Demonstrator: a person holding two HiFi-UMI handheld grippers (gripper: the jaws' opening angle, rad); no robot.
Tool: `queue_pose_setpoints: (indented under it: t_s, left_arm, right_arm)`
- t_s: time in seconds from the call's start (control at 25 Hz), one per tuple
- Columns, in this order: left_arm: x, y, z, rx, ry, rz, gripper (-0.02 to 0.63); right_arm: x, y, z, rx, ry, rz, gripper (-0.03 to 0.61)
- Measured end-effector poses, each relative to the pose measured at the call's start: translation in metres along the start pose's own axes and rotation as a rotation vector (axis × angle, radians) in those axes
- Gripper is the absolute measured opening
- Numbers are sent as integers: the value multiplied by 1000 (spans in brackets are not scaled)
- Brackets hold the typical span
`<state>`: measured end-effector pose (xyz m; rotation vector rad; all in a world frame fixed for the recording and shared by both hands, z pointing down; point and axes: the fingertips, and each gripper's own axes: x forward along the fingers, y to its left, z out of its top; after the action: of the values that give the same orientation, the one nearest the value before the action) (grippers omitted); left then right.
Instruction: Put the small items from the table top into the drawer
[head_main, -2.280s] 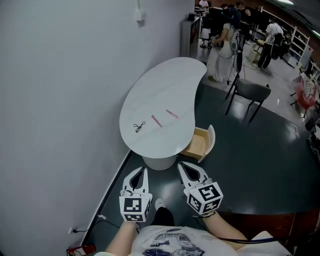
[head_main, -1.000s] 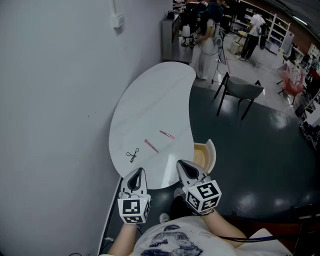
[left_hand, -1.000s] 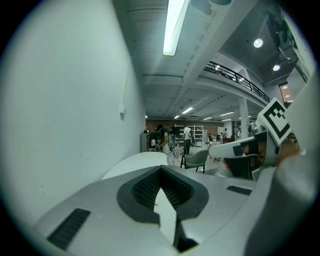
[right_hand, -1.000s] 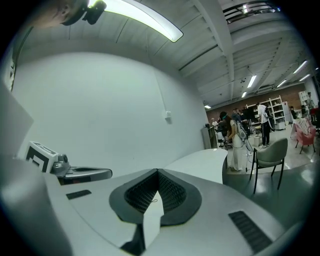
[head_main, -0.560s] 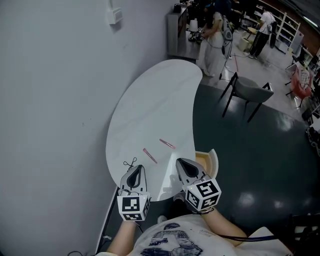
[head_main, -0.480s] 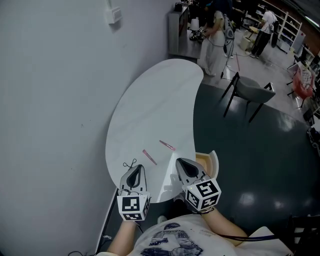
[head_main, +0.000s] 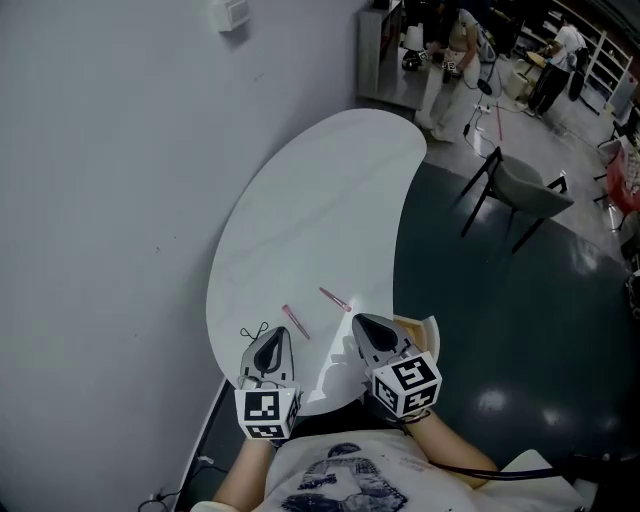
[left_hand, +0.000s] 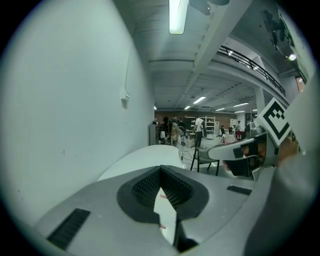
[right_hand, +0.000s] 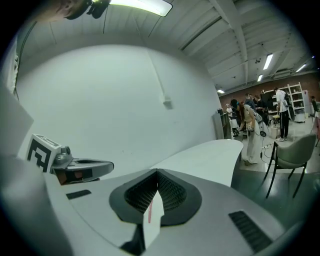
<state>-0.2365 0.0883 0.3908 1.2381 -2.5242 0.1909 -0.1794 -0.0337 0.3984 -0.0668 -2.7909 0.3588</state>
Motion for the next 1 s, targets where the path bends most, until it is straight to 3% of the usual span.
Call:
queue_pose_setpoints:
  t_s: [0.28, 0.56, 1.0]
  left_arm:
    - [26, 7, -3, 16, 34, -14, 20]
    - [59, 20, -5, 33, 59, -80, 20]
    - [97, 44, -37, 27, 108, -172, 20]
  right_arm:
    - [28, -21, -8, -27, 53, -16, 21]
    - [52, -26, -18, -20, 94, -45, 21]
    - [92, -34, -48, -22, 153, -106, 23]
